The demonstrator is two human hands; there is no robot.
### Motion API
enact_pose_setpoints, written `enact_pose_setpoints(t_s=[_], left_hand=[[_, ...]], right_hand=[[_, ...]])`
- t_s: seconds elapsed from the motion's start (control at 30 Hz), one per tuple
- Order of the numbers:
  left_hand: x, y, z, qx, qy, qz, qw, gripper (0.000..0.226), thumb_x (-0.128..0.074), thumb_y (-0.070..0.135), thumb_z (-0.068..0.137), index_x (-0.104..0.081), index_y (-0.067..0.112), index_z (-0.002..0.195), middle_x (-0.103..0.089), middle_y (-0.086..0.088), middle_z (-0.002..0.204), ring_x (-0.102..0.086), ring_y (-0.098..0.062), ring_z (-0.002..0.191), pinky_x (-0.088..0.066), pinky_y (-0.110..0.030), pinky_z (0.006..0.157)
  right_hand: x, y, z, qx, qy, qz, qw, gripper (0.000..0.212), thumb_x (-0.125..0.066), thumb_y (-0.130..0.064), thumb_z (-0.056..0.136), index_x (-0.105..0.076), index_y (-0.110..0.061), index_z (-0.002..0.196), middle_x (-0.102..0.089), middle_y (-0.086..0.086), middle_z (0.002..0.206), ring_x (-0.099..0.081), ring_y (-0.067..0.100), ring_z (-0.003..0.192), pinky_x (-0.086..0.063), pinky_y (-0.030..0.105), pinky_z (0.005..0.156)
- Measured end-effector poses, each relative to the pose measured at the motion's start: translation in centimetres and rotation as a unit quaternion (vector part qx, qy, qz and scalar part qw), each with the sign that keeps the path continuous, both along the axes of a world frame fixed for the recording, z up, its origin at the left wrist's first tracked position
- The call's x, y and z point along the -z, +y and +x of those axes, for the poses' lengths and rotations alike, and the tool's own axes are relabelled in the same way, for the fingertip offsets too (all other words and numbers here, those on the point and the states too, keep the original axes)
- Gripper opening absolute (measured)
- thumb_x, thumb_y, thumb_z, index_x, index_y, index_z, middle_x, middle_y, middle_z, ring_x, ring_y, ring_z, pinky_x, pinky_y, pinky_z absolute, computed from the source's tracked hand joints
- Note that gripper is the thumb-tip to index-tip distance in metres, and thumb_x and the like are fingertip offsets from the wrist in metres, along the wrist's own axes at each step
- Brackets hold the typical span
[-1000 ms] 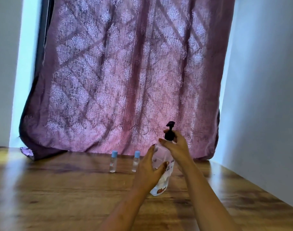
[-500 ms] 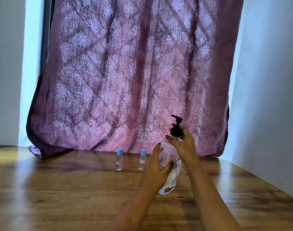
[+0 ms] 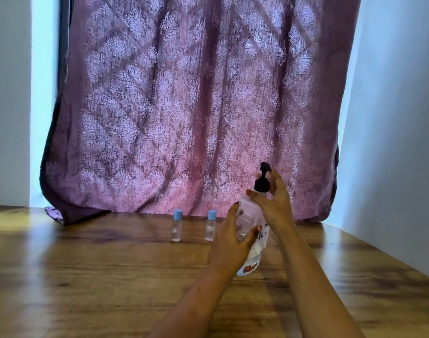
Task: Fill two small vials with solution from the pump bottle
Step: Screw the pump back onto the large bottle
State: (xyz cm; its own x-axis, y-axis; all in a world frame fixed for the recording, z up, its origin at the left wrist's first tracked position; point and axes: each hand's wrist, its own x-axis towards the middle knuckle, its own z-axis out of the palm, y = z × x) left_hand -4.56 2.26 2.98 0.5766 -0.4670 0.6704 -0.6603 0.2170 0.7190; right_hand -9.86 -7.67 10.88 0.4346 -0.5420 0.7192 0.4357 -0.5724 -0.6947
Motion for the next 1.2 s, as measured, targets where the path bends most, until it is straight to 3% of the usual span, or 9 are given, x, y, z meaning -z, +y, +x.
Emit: enact_pose_setpoints(t_s=[0.23,0.33,0.43,0.53,0.67,0.83,0.93,1.1,1.2], left_hand=[[0.06,-0.17,0.01,-0.005,-0.006,0.004,1.000,0.071,-0.062,0.051,0.083,-0.026,0.039,0.143,-0.049,0.015,0.137,-0.056,-0.007,0.114,-0.050,-0.025,0.088],[0.11,-0.14,0.02,-0.006,-0.007,0.002,1.000,0.071,-0.062,0.050,0.083,-0.026,0.038,0.143,-0.049,0.014,0.137,-0.055,-0.008,0.115,-0.051,-0.027,0.089],[0.21,-0.15,-0.01,-0.006,-0.006,0.002,1.000,0.071,-0.062,0.050,0.083,-0.025,0.040,0.143,-0.048,0.015,0.137,-0.056,-0.008,0.114,-0.052,-0.029,0.090],[0.25,-0.22,-0.06,-0.001,-0.003,0.006,1.000,0.070,-0.062,0.049,0.084,-0.024,0.042,0.142,-0.048,0.015,0.137,-0.056,-0.007,0.114,-0.052,-0.031,0.091],[0.21,-0.20,-0.12,-0.003,-0.002,0.007,1.000,0.070,-0.062,0.048,0.084,-0.024,0.042,0.142,-0.048,0.016,0.136,-0.055,-0.007,0.114,-0.052,-0.029,0.090],[0.24,-0.24,-0.03,-0.001,0.004,0.006,1.000,0.069,-0.062,0.047,0.084,-0.025,0.039,0.143,-0.047,0.017,0.134,-0.055,-0.007,0.115,-0.051,-0.029,0.091],[0.27,-0.27,0.01,-0.010,-0.001,0.012,1.000,0.071,-0.061,0.050,0.084,-0.024,0.038,0.144,-0.047,0.017,0.136,-0.054,-0.005,0.113,-0.048,-0.023,0.087],[0.34,-0.34,-0.02,-0.011,-0.004,0.017,1.000,0.073,-0.059,0.053,0.083,-0.023,0.037,0.144,-0.047,0.017,0.137,-0.053,-0.005,0.116,-0.049,-0.025,0.090],[0.29,-0.31,0.04,-0.008,-0.001,0.016,1.000,0.073,-0.059,0.053,0.083,-0.024,0.037,0.144,-0.047,0.016,0.137,-0.052,-0.004,0.117,-0.050,-0.027,0.091]], right_hand=[[0.07,0.03,-0.46,0.068,-0.030,-0.002,0.997,0.061,-0.084,-0.017,0.066,-0.041,-0.042,0.102,-0.055,-0.006,0.098,-0.056,-0.001,0.086,-0.042,0.011,0.068],[0.11,0.02,-0.47,0.071,-0.013,-0.026,0.997,0.075,-0.083,-0.017,0.068,-0.035,-0.046,0.118,-0.046,-0.001,0.116,-0.049,0.008,0.099,-0.039,0.015,0.075],[-0.02,0.00,-0.44,0.006,0.005,-0.010,1.000,0.077,-0.078,-0.009,0.074,-0.038,-0.031,0.136,-0.055,-0.013,0.117,-0.052,0.000,0.108,-0.045,0.018,0.083],[-0.17,-0.18,-0.29,0.004,0.004,0.007,1.000,0.050,-0.077,-0.008,0.073,-0.056,-0.026,0.114,-0.066,-0.012,0.100,-0.060,-0.002,0.095,-0.050,0.024,0.084],[0.06,-0.07,-0.42,0.050,-0.029,0.014,0.998,0.056,-0.084,-0.014,0.066,-0.048,-0.037,0.102,-0.063,-0.004,0.098,-0.059,0.007,0.090,-0.047,0.013,0.068],[-0.14,0.04,-0.41,0.058,0.028,-0.028,0.998,0.073,-0.079,-0.016,0.073,-0.040,-0.030,0.133,-0.046,0.000,0.128,-0.047,0.013,0.113,-0.042,0.027,0.093],[-0.17,0.37,-0.34,0.020,0.034,-0.009,0.999,0.053,-0.074,-0.013,0.079,-0.052,-0.022,0.126,-0.062,-0.006,0.114,-0.057,0.008,0.107,-0.045,0.039,0.100],[0.01,0.57,-0.39,0.069,-0.029,0.007,0.997,0.054,-0.082,-0.013,0.069,-0.044,-0.036,0.098,-0.058,-0.013,0.094,-0.057,-0.004,0.085,-0.042,0.013,0.070],[0.05,0.38,-0.47,0.079,-0.018,-0.014,0.997,0.063,-0.082,-0.016,0.070,-0.040,-0.033,0.114,-0.051,-0.001,0.107,-0.051,0.009,0.095,-0.041,0.016,0.073]])
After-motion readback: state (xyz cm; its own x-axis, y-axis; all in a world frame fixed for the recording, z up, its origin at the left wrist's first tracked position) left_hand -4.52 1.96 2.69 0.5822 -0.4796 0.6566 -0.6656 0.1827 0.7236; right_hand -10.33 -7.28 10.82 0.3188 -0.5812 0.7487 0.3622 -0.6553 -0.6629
